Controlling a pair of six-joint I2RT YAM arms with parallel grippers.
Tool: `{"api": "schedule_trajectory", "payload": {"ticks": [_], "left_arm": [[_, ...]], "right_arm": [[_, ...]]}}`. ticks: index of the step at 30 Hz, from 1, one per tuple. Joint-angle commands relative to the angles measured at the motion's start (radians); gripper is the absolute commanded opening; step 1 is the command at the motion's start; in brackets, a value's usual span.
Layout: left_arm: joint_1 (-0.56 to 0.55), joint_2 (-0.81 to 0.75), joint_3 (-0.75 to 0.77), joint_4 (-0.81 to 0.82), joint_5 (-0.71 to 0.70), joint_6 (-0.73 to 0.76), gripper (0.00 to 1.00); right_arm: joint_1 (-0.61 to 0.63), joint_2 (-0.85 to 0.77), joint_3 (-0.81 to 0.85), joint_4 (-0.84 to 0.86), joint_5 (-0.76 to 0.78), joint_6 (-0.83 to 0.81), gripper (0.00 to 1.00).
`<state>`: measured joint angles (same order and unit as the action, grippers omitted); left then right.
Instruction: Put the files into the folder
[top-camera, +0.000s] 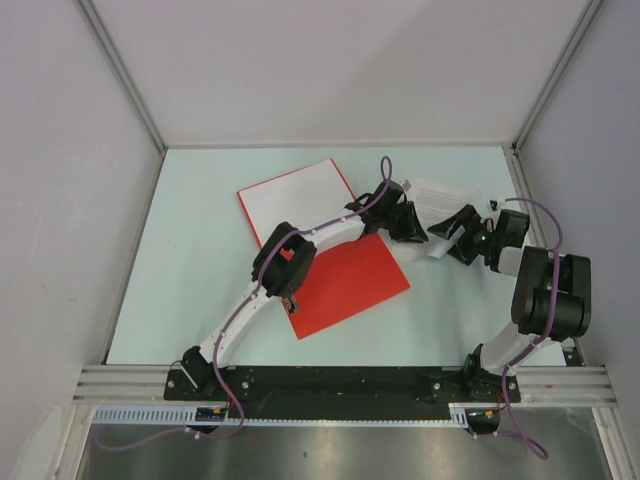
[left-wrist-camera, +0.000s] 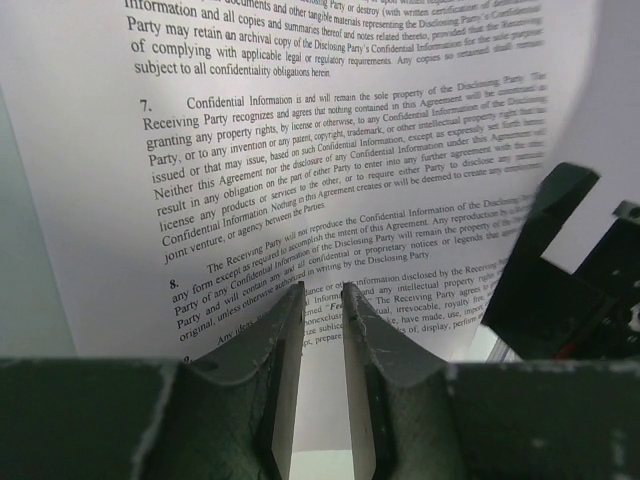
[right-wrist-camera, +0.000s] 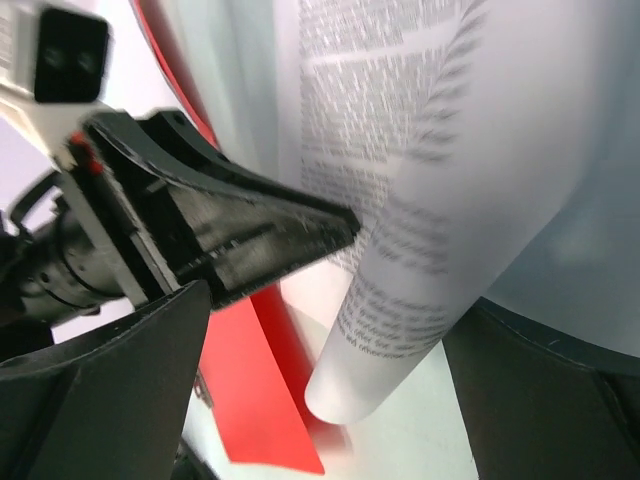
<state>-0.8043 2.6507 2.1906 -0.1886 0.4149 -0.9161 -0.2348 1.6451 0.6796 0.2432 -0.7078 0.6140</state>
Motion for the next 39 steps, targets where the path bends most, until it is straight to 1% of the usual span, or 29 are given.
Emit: {"api": "schedule_trajectory", "payload": {"ticks": [1,8,11,14,15,16,20,21,22,23,24,27,28,30,31,35,36,37,38,39], "left_arm": [[-0.006,-0.026,-0.025,-0.066,0.01,0.017,0.28],[-0.006,-0.02,-0.026,-0.061,0.019,0.019,0.29],[-0.007,-0.021,-0.025,-0.066,0.021,0.026,0.28],[-0.004,-0.02,-0.026,-0.068,0.021,0.029,0.28],[-0.006,-0.018,-0.023,-0.066,0.021,0.029,0.28],[-0.004,-0.018,-0.023,-0.068,0.022,0.029,0.28],[-0.006,-0.02,-0.022,-0.072,0.019,0.034,0.28],[-0.006,-0.021,-0.022,-0.072,0.021,0.037,0.28],[-0.006,-0.023,-0.023,-0.074,0.019,0.037,0.28],[-0.004,-0.023,-0.023,-0.075,0.019,0.039,0.28],[-0.004,-0.023,-0.025,-0.075,0.021,0.039,0.28],[-0.004,-0.025,-0.022,-0.075,0.021,0.039,0.28],[-0.004,-0.026,-0.022,-0.075,0.019,0.04,0.28],[-0.004,-0.029,-0.019,-0.081,0.018,0.048,0.28],[-0.004,-0.031,-0.019,-0.084,0.015,0.052,0.28],[-0.003,-0.029,0.032,-0.129,0.012,0.095,0.29],[-0.001,-0.028,0.05,-0.158,0.012,0.108,0.32],[0.001,-0.029,0.075,-0.179,0.015,0.121,0.36],[0.004,-0.034,0.118,-0.192,0.03,0.138,0.41],[0.011,-0.056,0.136,-0.201,0.044,0.141,0.49]], "right_arm": [[-0.012,-0.016,0.03,0.157,-0.044,-0.025,1.0],[0.006,0.041,0.09,0.142,-0.036,-0.197,1.0],[0.02,0.036,0.116,0.108,-0.013,-0.261,1.0],[0.023,0.039,0.155,0.018,0.021,-0.275,1.0],[0.022,0.03,0.159,-0.036,0.034,-0.275,0.99],[0.019,0.021,0.164,-0.07,0.095,-0.272,0.97],[-0.035,0.001,0.17,-0.145,0.096,-0.214,0.91],[-0.073,0.004,0.17,-0.15,0.07,-0.194,0.9],[-0.09,0.022,0.172,-0.142,0.01,-0.175,0.82],[-0.106,0.033,0.172,-0.133,-0.016,-0.16,0.77],[-0.121,0.05,0.175,-0.108,-0.063,-0.14,0.73],[-0.124,0.114,0.186,-0.093,-0.123,-0.126,0.65],[-0.123,0.145,0.186,-0.087,-0.133,-0.123,0.59],[-0.123,0.16,0.187,-0.081,-0.14,-0.122,0.52],[-0.123,0.165,0.19,-0.082,-0.137,-0.122,0.42],[-0.123,0.151,0.216,-0.131,-0.113,-0.148,0.24],[-0.123,0.147,0.225,-0.143,-0.105,-0.154,0.21],[-0.123,0.139,0.238,-0.162,-0.099,-0.163,0.12],[-0.121,0.109,0.268,-0.212,-0.084,-0.171,0.1],[-0.118,0.09,0.288,-0.237,-0.049,-0.178,0.08]]}}
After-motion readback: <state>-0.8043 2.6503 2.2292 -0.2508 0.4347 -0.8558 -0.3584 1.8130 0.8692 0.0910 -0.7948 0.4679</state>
